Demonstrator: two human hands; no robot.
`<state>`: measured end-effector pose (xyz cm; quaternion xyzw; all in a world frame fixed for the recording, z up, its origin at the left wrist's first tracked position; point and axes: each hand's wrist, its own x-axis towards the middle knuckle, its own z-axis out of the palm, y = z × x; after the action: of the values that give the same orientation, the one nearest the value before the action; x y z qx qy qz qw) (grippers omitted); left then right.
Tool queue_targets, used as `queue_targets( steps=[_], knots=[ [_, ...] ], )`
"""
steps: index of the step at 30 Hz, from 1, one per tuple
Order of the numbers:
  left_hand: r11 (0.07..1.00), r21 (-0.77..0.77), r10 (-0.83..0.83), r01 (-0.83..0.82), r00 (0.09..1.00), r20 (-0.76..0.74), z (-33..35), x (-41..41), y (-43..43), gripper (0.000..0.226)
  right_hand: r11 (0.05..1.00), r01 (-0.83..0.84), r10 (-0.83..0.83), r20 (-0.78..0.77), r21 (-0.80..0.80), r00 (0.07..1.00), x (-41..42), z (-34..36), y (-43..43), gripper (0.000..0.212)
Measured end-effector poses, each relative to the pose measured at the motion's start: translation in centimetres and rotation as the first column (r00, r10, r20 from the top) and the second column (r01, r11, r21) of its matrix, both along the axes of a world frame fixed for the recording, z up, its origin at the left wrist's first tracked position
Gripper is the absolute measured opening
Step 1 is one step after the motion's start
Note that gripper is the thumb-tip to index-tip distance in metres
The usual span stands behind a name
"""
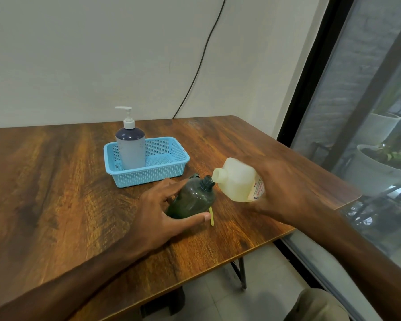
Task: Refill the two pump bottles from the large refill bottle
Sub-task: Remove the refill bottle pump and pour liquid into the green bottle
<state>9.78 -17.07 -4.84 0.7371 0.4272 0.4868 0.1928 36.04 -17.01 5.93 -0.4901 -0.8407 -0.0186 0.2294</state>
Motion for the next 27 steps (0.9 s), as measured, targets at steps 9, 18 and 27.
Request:
queue_targets(
  steps=[9, 18, 27],
  knots=[
    [1.000, -0.010, 0.009, -0.009, 1.000, 0.003, -0.07, -0.02, 0.05, 0.077, 0.999, 0.030, -0.029, 0.062, -0.015, 0.998, -0.27, 0.38, 0.00, 0.089],
    [1.000, -0.014, 0.006, -0.006, 1.000, 0.011, 0.01, -0.03, 0.08, 0.079, 0.999, 0.045, -0.043, 0.083, -0.023, 0.996, -0.39, 0.60, -0.07, 0.087],
    [1.000, -0.009, 0.001, -0.001, 1.000, 0.021, 0.03, 0.00, 0.00, 0.077, 0.999, 0.040, -0.039, 0.105, -0.008, 0.994, -0.36, 0.73, 0.02, 0.090]
  ],
)
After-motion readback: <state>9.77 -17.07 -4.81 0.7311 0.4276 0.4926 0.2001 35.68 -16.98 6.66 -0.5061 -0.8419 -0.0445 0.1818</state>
